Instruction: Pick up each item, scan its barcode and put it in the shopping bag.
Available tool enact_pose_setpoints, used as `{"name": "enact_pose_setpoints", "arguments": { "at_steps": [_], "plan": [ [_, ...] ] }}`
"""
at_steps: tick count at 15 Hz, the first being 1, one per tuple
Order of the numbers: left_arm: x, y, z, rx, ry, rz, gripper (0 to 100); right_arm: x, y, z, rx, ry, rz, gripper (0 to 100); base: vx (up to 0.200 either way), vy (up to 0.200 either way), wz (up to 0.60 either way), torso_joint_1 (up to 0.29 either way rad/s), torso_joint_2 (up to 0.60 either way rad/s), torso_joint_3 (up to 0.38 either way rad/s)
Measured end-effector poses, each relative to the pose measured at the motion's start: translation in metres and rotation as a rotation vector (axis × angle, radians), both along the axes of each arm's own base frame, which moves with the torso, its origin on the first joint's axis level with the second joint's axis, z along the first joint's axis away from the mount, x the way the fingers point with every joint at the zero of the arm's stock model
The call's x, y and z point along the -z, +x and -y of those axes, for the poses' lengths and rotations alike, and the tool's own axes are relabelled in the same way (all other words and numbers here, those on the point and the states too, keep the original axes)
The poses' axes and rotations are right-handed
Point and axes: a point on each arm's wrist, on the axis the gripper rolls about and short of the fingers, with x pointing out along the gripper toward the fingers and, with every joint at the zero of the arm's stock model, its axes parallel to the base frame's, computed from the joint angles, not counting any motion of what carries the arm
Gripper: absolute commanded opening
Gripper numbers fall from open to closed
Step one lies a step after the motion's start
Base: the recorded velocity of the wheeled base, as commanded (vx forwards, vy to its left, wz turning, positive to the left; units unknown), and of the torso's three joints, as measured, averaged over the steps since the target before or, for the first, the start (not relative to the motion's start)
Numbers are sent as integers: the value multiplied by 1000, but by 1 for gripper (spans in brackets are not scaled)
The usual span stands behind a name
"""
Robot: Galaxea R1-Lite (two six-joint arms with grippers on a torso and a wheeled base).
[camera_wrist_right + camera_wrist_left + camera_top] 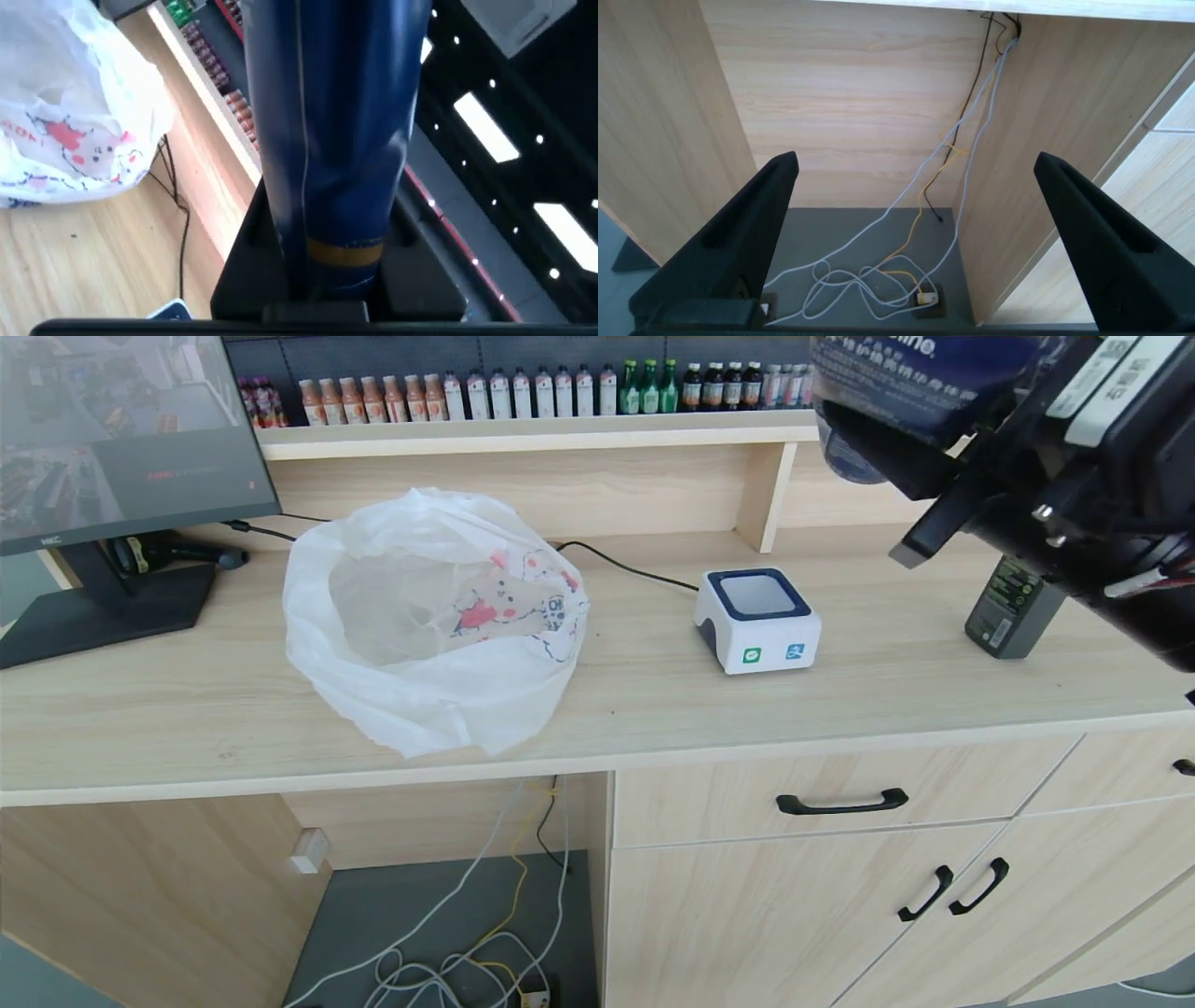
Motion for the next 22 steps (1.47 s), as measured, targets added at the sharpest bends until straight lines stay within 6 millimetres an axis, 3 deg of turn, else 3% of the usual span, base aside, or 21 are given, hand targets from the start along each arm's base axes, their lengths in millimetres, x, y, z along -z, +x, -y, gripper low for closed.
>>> {"name": "enact_pose_setpoints", "arguments": {
  "at_steps": [6, 10, 17, 22],
  "plan": [
    [0, 0, 0, 0, 0, 0, 100, 47, -48, 20, -54, 590, -569, 0, 0, 0, 0, 0, 0, 0],
    [0, 0, 0, 0, 0, 0, 100, 87, -71, 35, 13, 766, -763, 0, 0, 0, 0, 0, 0, 0],
    [0, 0, 0, -1, -2, 0, 100, 93, -53, 28, 30, 820, -790, 0, 0, 0, 0, 0, 0, 0],
    [0, 0, 0, -1, -3, 0, 100, 84, -35, 18, -28, 806, -768, 0, 0, 0, 0, 0, 0, 0]
  ]
}}
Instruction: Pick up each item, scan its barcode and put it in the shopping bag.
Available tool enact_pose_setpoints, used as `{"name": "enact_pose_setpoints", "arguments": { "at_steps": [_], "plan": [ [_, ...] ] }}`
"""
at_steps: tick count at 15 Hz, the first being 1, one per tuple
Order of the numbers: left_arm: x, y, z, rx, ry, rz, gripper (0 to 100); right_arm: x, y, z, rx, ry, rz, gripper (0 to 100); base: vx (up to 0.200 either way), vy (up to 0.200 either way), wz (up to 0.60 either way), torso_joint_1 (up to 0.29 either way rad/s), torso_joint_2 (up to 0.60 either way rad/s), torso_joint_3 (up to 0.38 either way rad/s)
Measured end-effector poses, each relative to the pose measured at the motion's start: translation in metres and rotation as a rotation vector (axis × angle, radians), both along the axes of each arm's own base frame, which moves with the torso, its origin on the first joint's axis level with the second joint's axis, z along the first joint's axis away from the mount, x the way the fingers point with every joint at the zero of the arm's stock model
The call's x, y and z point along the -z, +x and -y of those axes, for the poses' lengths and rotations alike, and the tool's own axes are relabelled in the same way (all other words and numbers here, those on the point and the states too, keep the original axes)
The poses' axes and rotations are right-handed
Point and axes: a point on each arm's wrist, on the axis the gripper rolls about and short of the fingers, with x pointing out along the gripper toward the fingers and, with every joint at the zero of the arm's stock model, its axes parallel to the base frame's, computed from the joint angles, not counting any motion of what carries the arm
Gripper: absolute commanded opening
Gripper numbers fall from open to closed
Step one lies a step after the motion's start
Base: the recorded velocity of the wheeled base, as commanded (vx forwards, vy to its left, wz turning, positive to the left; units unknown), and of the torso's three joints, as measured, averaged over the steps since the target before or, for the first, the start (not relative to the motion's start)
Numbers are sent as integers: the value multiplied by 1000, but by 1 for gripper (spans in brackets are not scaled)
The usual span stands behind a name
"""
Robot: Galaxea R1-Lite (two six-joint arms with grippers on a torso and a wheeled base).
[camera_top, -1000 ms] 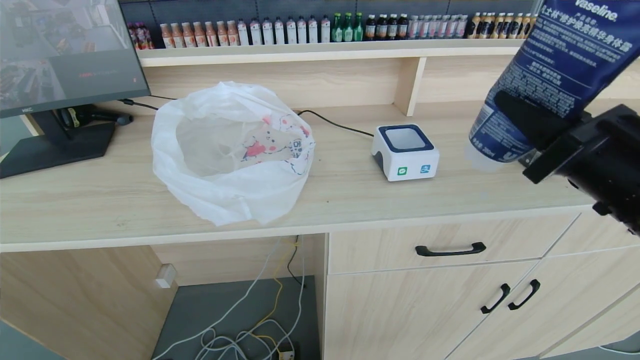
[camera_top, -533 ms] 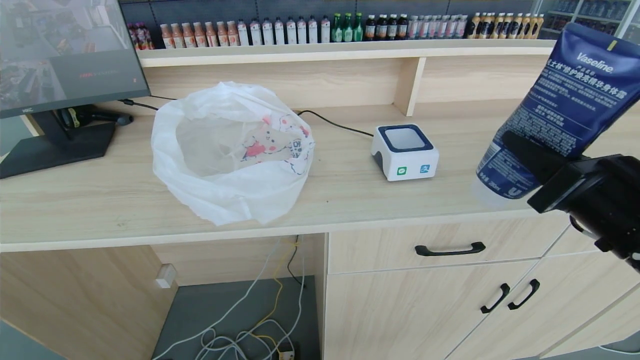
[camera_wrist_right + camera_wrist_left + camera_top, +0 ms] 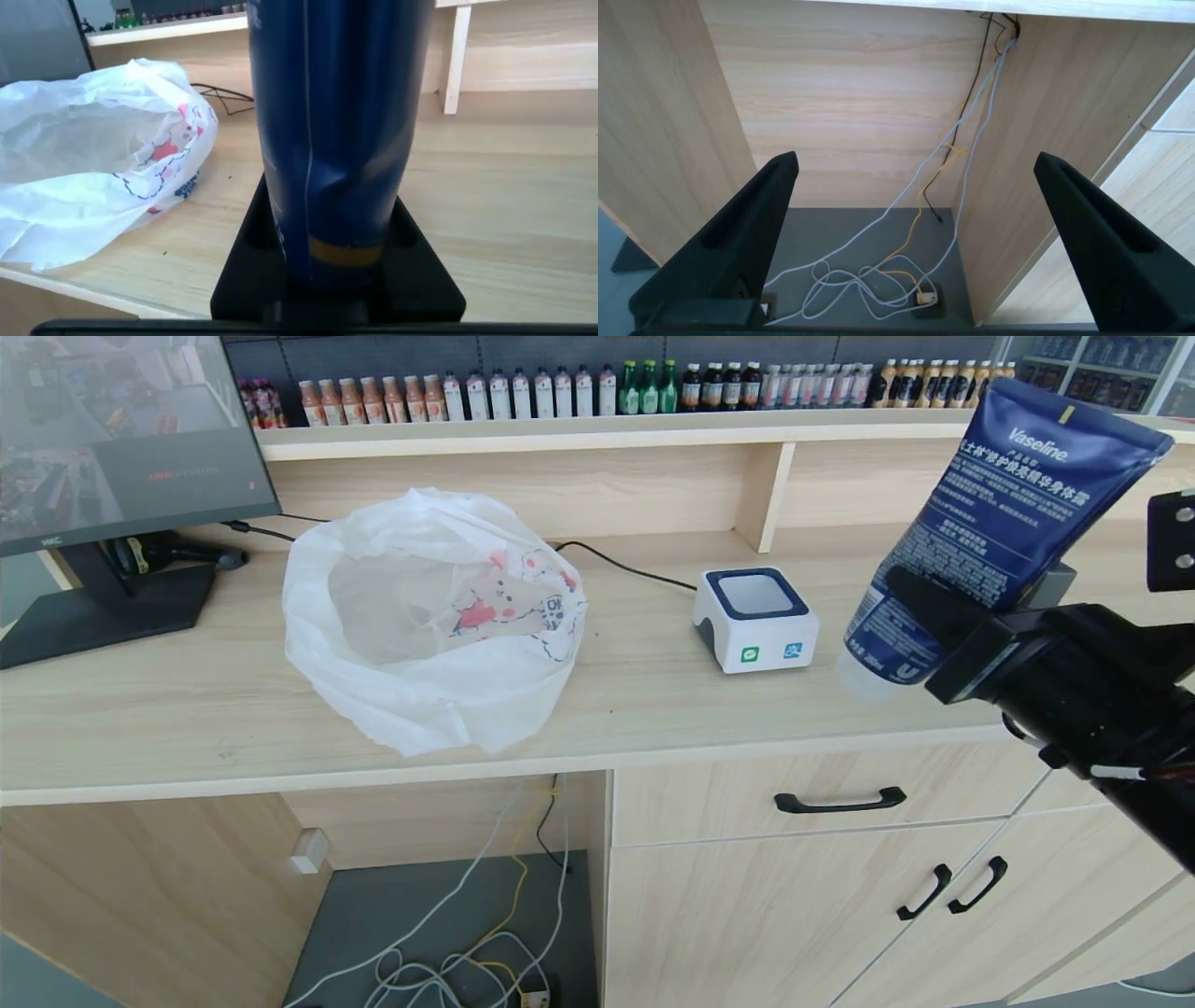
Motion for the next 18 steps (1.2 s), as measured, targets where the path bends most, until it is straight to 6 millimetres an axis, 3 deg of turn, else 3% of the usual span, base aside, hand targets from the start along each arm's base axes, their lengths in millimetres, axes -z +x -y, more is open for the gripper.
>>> {"name": "enact_pose_setpoints", "arguments": {
  "at_steps": [9, 18],
  "plan": [
    [0, 0, 0, 0, -5, -1, 100, -6, 22, -8, -20, 4, 30, 0, 0, 178, 0, 3, -1, 3],
    [0, 0, 0, 0, 0, -1, 100, 2, 24, -10, -27, -29, 15, 0, 0, 178, 0, 3, 4, 2]
  ]
}}
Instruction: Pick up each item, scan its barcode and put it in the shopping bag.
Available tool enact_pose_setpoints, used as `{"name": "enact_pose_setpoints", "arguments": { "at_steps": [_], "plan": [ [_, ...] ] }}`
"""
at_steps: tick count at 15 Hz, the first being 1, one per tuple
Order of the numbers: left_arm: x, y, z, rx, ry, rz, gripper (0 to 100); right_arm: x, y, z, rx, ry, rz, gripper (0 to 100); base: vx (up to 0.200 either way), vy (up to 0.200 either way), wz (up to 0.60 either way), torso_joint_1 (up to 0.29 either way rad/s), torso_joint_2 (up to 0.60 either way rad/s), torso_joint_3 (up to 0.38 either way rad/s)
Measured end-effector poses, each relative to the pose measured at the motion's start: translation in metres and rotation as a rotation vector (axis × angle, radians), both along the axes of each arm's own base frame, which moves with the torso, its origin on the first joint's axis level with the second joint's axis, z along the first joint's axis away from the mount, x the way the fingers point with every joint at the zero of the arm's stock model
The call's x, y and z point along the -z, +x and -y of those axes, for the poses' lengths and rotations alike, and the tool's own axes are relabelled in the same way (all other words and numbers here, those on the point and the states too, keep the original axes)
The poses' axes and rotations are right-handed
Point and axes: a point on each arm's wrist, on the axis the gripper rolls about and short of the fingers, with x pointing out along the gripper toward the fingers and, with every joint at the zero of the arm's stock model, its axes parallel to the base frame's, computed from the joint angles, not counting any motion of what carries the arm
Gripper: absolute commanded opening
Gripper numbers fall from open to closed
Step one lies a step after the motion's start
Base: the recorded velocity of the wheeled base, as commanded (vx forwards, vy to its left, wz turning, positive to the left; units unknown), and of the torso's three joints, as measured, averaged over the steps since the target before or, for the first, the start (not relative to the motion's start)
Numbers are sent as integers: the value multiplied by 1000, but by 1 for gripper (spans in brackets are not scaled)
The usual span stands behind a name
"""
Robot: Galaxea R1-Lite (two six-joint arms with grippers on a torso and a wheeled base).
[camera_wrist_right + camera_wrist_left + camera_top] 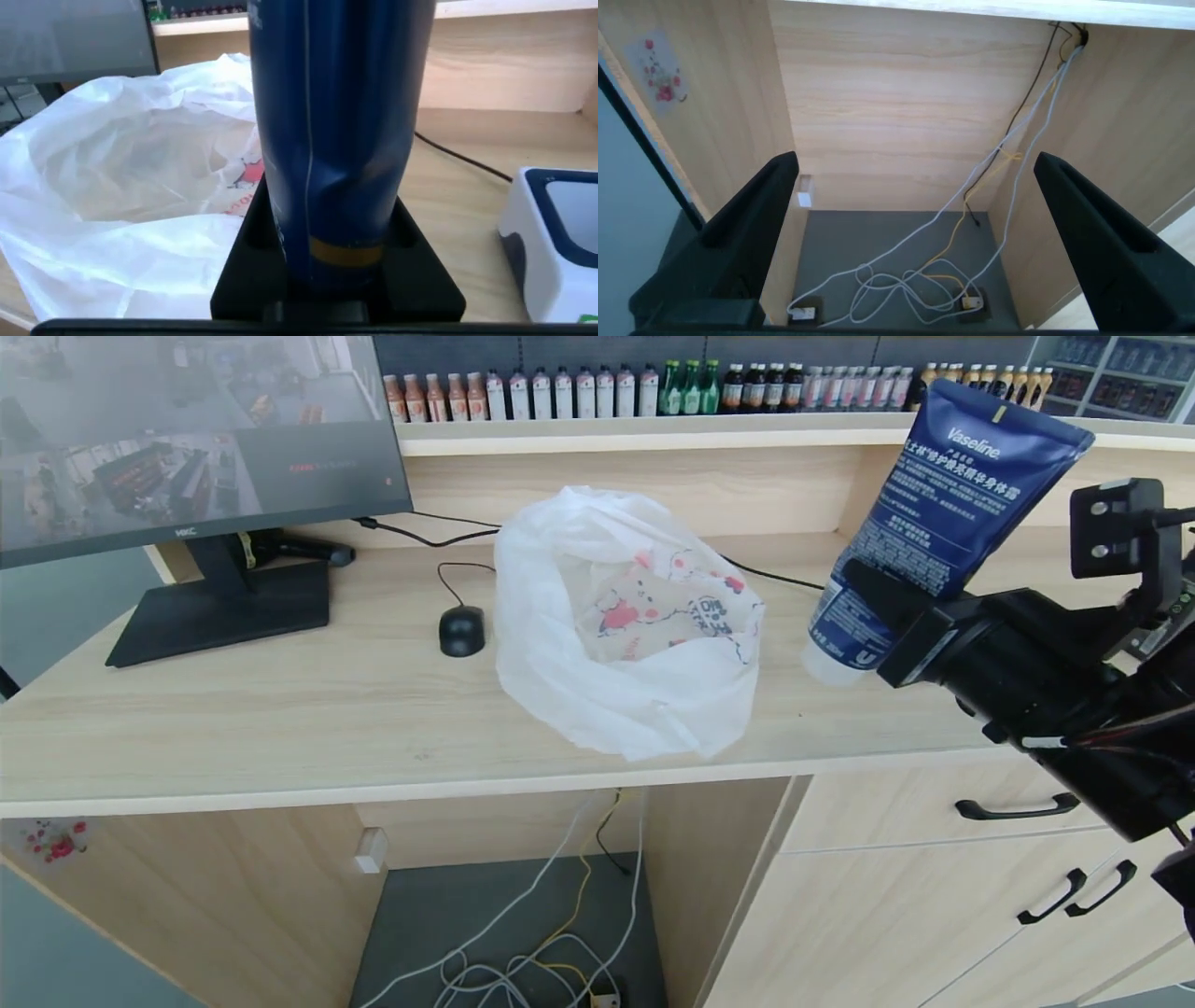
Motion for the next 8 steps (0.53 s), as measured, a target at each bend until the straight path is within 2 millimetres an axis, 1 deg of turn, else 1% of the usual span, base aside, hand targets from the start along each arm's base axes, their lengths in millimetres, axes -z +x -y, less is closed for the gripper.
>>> {"name": "enact_pose_setpoints", "arguments": {
  "at_steps": [5, 8],
  "plan": [
    [0, 0, 0, 0, 1, 0, 100, -2, 5, -2, -13, 3, 14, 0, 0, 0, 0, 0, 0, 0],
    [0, 0, 0, 0, 1, -1, 100, -4, 7, -8, -68, -10, 29, 0, 0, 0, 0, 0, 0, 0]
  ]
}}
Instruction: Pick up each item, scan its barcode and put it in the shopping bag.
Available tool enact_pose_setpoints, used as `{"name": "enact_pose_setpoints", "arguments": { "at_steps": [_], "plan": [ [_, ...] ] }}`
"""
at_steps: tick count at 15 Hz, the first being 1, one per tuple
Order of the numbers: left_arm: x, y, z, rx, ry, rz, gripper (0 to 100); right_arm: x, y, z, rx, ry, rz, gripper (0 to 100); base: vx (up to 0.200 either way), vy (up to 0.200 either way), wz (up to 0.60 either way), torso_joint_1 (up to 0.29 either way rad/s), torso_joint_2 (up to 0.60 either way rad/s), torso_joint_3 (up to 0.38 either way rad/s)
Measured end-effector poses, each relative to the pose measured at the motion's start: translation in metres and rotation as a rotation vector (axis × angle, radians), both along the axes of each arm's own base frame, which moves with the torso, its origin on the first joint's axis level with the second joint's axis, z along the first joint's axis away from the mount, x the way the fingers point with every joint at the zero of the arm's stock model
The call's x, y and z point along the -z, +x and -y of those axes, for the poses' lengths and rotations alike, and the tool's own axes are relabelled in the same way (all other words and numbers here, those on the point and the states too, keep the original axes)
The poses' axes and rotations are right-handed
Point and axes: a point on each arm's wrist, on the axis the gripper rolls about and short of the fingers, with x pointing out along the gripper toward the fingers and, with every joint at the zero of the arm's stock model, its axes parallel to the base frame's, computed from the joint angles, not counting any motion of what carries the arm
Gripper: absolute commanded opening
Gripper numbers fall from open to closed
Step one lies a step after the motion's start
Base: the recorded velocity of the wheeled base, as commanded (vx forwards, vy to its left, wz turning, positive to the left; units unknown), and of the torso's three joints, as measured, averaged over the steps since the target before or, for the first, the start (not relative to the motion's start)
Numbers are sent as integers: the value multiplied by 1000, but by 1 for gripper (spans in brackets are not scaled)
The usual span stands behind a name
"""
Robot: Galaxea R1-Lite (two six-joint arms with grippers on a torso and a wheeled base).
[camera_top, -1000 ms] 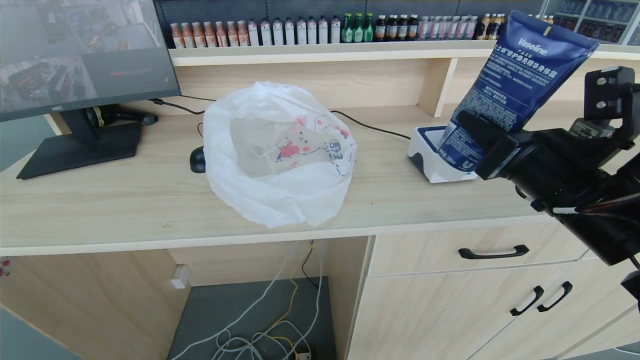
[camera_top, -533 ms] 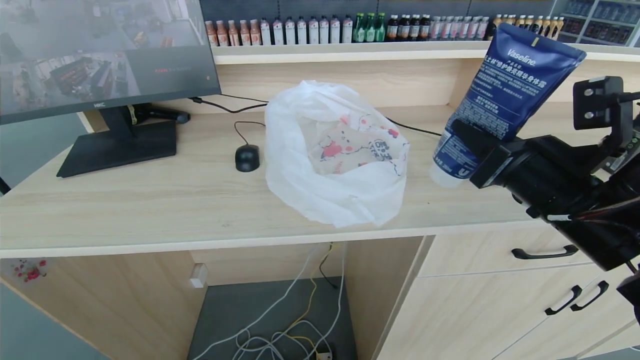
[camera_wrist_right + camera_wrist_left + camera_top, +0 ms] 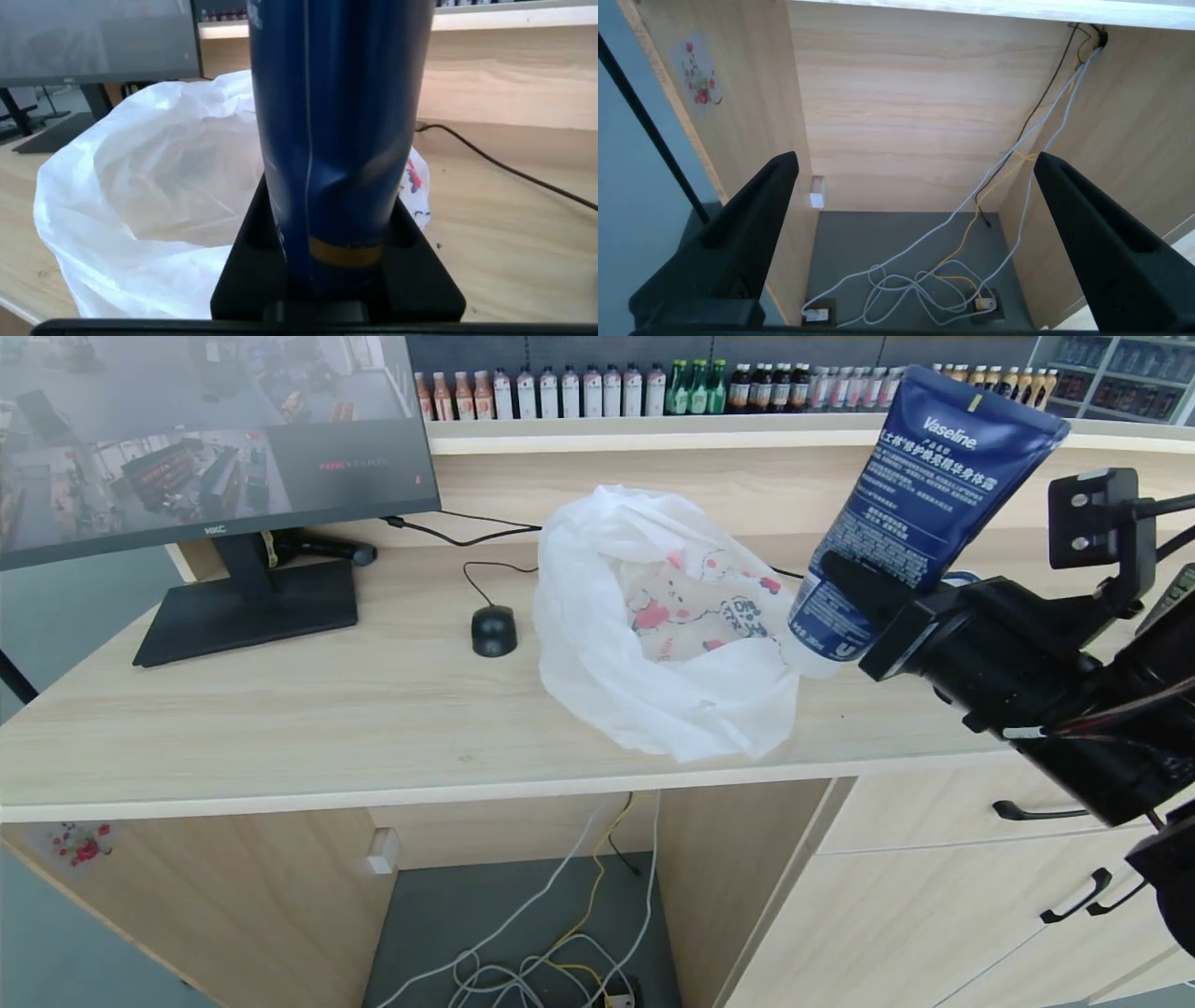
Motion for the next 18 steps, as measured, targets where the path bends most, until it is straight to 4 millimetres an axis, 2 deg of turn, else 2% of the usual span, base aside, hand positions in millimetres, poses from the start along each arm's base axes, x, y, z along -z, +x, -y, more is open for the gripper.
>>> {"name": "enact_pose_setpoints", "arguments": {
  "at_steps": [4, 9, 13, 15, 18],
  "plan": [
    [0, 0, 0, 0, -1, 0, 100, -5, 6, -23, -33, 7, 15, 0, 0, 0, 0, 0, 0, 0],
    [0, 0, 0, 0, -3, 1, 100, -18, 25, -55, -45, 53, 43, 0, 0, 0, 0, 0, 0, 0],
    [0, 0, 0, 0, -1, 1, 100, -26, 62, -99, -57, 127, 91, 0, 0, 0, 0, 0, 0, 0],
    [0, 0, 0, 0, 0, 0, 100, -20, 79, -119, -63, 121, 61, 0, 0, 0, 0, 0, 0, 0],
    [0, 0, 0, 0, 2, 1, 100, -16, 96, -132, -64, 95, 17, 0, 0, 0, 0, 0, 0, 0]
  ]
}}
